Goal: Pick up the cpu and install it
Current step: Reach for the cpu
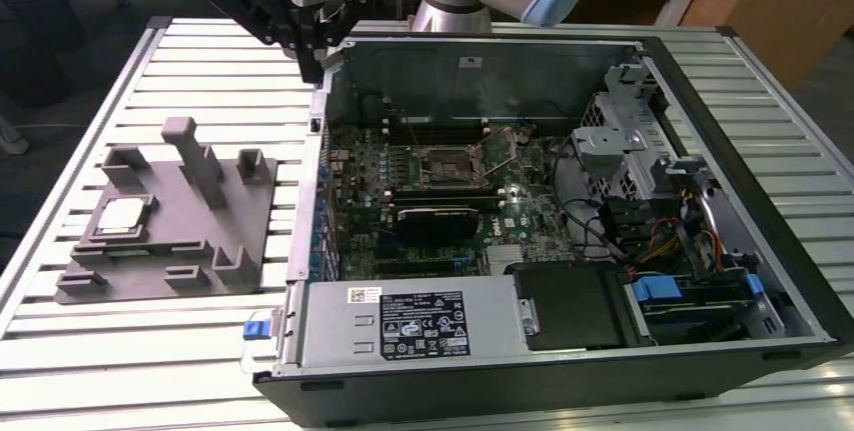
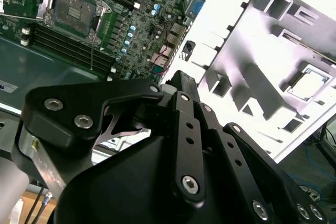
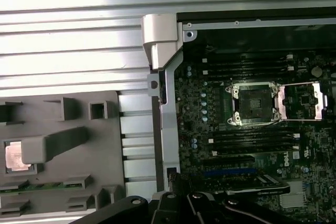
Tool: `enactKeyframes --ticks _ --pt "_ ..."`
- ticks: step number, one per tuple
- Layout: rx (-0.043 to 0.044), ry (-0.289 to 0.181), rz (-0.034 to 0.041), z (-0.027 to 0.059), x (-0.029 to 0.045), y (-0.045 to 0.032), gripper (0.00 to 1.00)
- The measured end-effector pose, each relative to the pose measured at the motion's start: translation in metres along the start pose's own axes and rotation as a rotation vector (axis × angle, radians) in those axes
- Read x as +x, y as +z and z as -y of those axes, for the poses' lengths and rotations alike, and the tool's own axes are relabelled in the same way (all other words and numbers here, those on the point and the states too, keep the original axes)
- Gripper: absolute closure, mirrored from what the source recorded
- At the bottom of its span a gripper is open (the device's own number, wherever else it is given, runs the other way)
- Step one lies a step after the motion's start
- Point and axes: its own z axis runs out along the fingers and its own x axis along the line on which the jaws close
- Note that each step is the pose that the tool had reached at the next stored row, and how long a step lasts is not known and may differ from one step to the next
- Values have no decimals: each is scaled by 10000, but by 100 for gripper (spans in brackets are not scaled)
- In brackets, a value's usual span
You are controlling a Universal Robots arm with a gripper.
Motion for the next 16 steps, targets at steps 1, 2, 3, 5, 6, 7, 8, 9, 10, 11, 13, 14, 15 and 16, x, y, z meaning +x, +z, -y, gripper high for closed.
enactKeyframes --ticks 1,2,3,5,6,7,8,9,10,11,13,14,15,16 --pt "-1 1 0 1 7 0 89" --pt "0 0 0 1 15 0 89" --pt "-1 0 1 2 22 0 89" --pt "-1 0 0 3 37 -1 89" --pt "-1 1 0 3 45 -1 89" --pt "0 1 -1 4 53 -1 89" --pt "1 1 -1 4 61 -2 89" --pt "0 1 0 5 68 -2 89" --pt "0 1 0 6 75 -2 89" --pt "0 1 0 6 82 -2 89" --pt "0 1 0 7 97 -2 89" --pt "0 1 0 8 104 -2 89" --pt "1 0 0 8 111 -3 89" --pt "0 1 -1 9 118 -3 89"
